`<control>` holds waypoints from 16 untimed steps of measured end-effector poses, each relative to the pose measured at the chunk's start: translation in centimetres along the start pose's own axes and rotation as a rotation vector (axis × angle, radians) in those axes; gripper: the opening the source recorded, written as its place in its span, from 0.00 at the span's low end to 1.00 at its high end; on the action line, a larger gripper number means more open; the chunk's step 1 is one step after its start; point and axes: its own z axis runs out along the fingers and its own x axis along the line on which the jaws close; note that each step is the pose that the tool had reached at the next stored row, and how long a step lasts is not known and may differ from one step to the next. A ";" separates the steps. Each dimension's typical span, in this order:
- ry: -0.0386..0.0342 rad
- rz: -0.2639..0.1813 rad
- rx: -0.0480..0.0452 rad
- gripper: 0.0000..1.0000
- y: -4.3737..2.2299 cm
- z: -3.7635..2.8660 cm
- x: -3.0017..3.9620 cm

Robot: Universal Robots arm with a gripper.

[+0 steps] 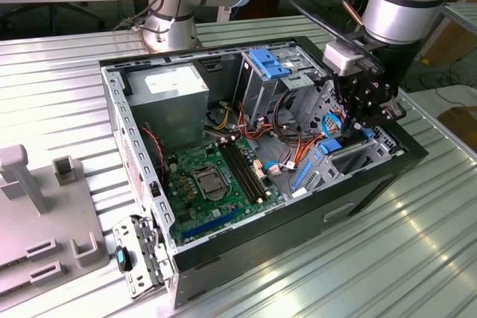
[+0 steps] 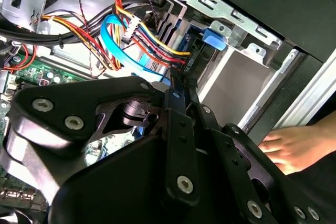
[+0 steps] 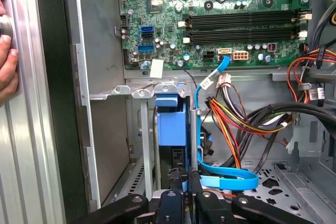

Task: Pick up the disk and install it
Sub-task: 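Insert the second disk wire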

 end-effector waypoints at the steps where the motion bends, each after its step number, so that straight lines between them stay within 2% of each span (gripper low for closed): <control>1: 0.0000 0.000 0.0000 0.16 0.01 0.04 0.00; 6: -0.0003 0.000 0.0000 0.16 0.08 0.50 -0.05; 9: -0.0006 0.000 0.0000 0.16 0.08 0.51 -0.05; 11: -0.0024 0.000 0.0016 0.18 0.04 0.28 -0.03; 12: -0.0016 0.001 0.0025 0.24 0.00 -0.04 0.01; 16: -0.0012 0.001 0.0050 0.24 -0.13 -0.94 0.12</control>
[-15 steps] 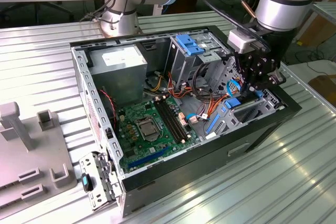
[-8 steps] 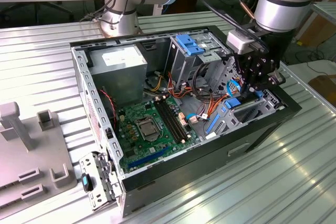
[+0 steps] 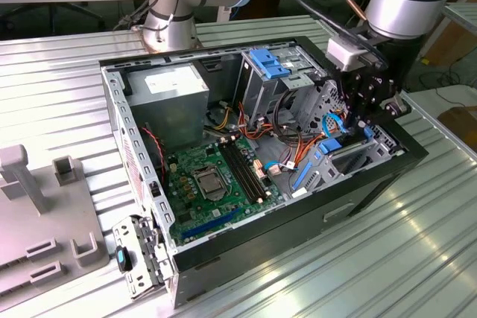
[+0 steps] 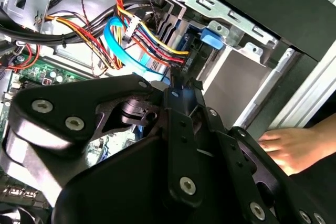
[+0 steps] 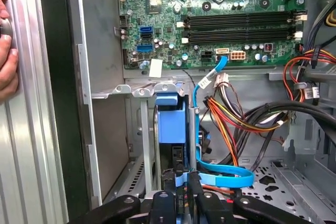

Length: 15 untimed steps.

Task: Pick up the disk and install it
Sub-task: 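Insert the second disk wire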

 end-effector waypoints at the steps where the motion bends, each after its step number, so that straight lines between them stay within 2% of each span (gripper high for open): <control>1: 0.0000 0.000 0.0006 0.24 -0.03 -0.22 0.03; 3: -0.0002 0.000 0.0009 0.22 -0.04 -0.27 0.03; 4: -0.0003 0.000 0.0009 0.15 -0.04 -0.28 0.03; 6: 0.0000 0.000 0.0009 0.15 -0.05 -0.30 0.04; 7: 0.0000 0.000 0.0009 0.11 -0.05 -0.31 0.04; 15: 0.0000 0.000 0.0009 0.11 -0.07 -0.43 0.05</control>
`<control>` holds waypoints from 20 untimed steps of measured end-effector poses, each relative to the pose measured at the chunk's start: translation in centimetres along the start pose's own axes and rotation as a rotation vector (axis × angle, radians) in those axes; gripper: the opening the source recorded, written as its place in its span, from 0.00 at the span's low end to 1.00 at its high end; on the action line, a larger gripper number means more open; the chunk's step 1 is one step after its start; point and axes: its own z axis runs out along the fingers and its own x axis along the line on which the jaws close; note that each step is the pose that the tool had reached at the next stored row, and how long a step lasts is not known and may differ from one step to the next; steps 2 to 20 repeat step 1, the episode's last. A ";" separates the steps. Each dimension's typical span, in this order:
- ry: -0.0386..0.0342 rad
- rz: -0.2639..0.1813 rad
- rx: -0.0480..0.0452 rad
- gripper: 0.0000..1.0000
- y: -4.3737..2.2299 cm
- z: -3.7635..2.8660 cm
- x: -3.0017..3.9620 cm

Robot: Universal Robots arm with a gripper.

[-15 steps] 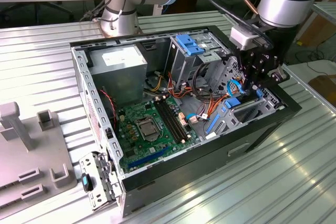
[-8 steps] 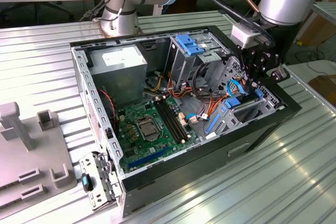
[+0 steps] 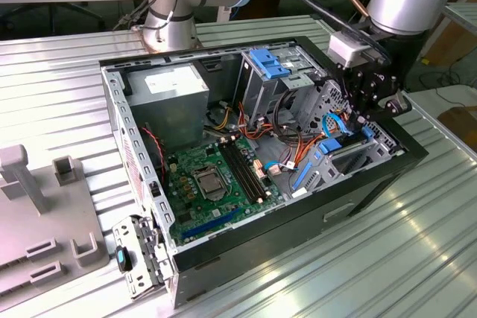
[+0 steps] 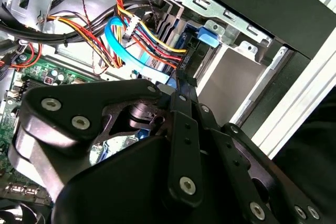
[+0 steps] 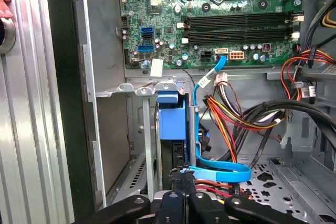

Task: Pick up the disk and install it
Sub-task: 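Insert the second disk wire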

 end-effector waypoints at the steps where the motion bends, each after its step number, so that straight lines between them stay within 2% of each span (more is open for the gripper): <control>1: 0.0000 0.000 0.0000 0.11 0.00 0.00 0.00; 20: 0.0000 0.000 0.0000 0.11 0.00 0.00 0.00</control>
